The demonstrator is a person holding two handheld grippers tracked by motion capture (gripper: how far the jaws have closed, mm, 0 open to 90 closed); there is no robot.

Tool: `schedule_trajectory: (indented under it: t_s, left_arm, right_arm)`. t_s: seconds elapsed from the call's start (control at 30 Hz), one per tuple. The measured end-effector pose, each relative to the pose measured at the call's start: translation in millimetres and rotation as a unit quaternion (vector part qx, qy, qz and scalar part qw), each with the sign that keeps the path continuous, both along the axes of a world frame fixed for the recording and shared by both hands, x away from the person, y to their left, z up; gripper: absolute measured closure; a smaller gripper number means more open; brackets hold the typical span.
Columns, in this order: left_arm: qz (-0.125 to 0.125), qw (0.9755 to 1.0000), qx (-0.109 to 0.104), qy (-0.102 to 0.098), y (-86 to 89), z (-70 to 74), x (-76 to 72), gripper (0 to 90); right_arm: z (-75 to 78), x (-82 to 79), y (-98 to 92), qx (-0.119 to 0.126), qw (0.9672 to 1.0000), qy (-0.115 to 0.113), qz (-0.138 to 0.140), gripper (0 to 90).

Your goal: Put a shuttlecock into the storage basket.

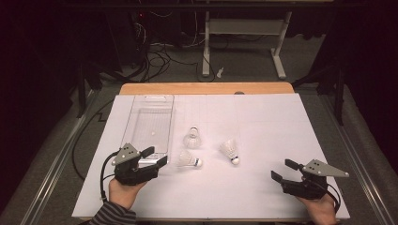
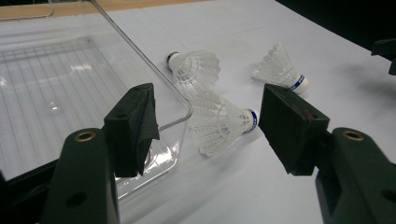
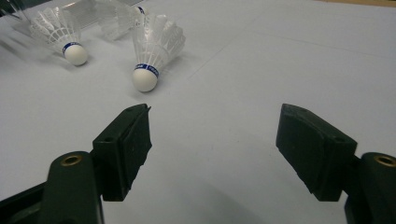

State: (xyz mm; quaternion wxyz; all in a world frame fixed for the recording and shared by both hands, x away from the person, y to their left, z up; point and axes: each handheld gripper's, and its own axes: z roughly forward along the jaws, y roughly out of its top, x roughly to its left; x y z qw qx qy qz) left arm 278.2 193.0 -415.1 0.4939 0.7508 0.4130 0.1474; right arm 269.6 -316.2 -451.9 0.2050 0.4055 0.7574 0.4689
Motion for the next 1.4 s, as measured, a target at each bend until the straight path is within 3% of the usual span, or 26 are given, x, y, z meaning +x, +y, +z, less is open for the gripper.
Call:
schedule_trajectory:
  t_s: [1.4]
  left_arm:
    - [-0.032, 0.9995, 0.0, 0.002, -33.6, 2.3, 20.6, 38.0]
  right_arm:
    - [-0.3, 0.3, 0.1, 0.001, 1.0, 0.002, 0.002, 26.9]
